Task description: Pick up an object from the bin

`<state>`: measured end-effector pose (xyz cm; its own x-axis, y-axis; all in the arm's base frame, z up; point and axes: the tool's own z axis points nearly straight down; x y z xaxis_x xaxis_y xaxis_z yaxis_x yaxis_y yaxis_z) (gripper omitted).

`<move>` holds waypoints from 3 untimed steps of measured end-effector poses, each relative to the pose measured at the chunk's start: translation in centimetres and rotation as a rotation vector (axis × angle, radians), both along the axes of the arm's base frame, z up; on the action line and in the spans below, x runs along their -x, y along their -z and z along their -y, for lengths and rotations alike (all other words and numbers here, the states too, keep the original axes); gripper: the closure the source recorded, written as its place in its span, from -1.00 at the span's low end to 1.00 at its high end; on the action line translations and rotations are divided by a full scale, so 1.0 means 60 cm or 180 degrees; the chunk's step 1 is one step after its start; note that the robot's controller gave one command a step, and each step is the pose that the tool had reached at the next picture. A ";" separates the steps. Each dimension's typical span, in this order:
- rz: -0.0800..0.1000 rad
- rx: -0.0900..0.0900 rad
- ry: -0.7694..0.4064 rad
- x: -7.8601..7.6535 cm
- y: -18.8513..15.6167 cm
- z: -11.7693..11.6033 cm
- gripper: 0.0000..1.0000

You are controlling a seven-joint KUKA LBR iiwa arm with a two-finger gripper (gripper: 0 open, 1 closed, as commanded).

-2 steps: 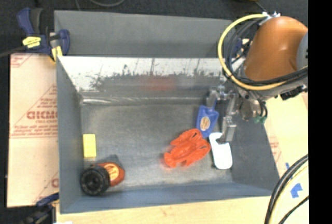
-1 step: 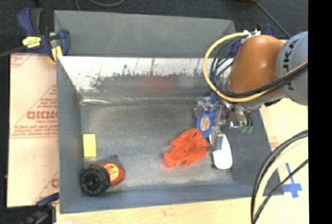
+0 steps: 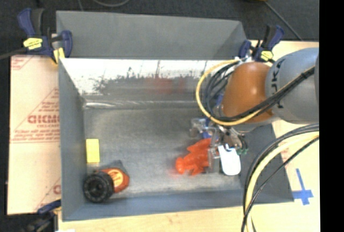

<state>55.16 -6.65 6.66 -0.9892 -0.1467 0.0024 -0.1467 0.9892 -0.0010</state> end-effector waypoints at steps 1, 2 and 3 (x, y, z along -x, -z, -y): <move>0.0027 0.0004 -0.0185 -0.011 -0.007 -0.008 -1.00; 0.0015 -0.0005 -0.0020 -0.004 -0.003 -0.002 -1.00; 0.0034 0.0001 -0.0987 0.022 -0.011 -0.005 1.00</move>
Offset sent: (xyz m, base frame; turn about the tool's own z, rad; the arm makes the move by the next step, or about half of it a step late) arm 0.0000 0.0000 0.0000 0.0000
